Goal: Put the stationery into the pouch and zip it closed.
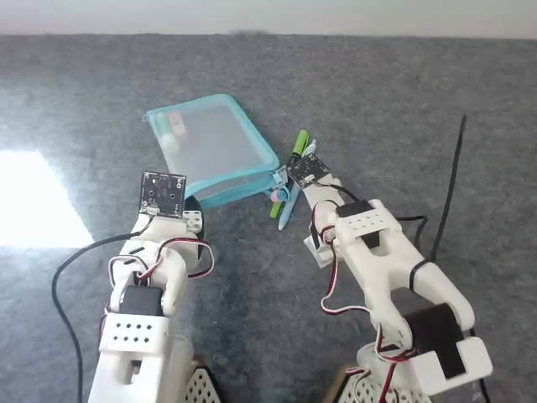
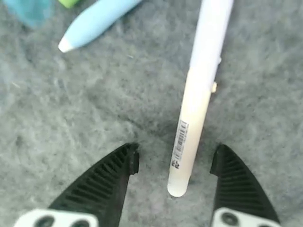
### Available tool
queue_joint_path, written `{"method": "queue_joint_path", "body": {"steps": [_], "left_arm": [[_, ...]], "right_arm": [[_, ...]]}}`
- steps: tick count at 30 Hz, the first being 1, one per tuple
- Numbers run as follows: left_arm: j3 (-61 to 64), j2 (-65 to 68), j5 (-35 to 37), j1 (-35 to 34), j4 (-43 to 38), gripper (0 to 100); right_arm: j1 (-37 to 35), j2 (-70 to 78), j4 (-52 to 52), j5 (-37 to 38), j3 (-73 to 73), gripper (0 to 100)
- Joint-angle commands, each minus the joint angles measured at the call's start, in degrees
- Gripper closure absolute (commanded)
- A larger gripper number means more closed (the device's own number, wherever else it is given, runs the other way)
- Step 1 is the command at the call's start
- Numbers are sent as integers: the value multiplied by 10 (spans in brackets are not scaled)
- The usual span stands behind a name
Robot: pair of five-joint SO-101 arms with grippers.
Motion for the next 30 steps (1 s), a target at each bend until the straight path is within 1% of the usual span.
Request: {"method": "queue_joint_path", "body": {"steps": [1, 5, 7, 11, 15, 19, 22, 27, 30], "left_arm": [[-5, -1, -3, 4, -11, 988], [-5, -1, -3, 3, -11, 988], [-5, -1, -3, 3, -11, 988], [-5, -1, -3, 3, -11, 988], [-5, -1, -3, 1, -11, 988], [-5, -1, -3, 2, -12, 988], [-5, -1, -3, 3, -13, 988], [-5, -1, -3, 3, -13, 988], [-5, -1, -3, 3, -13, 988]], "right_arm": [[-2, 0, -11, 6, -3, 808], [-1, 0, -7, -7, -3, 913], [0, 0, -7, -20, -3, 948], [0, -1, -6, -25, -3, 980], [27, -22, 22, -25, -7, 991], [57, -116, 81, -23, -8, 991], [54, -220, 142, -23, -8, 991], [-16, -397, 260, -21, -38, 991], [-46, -450, 278, 10, -57, 991]]}}
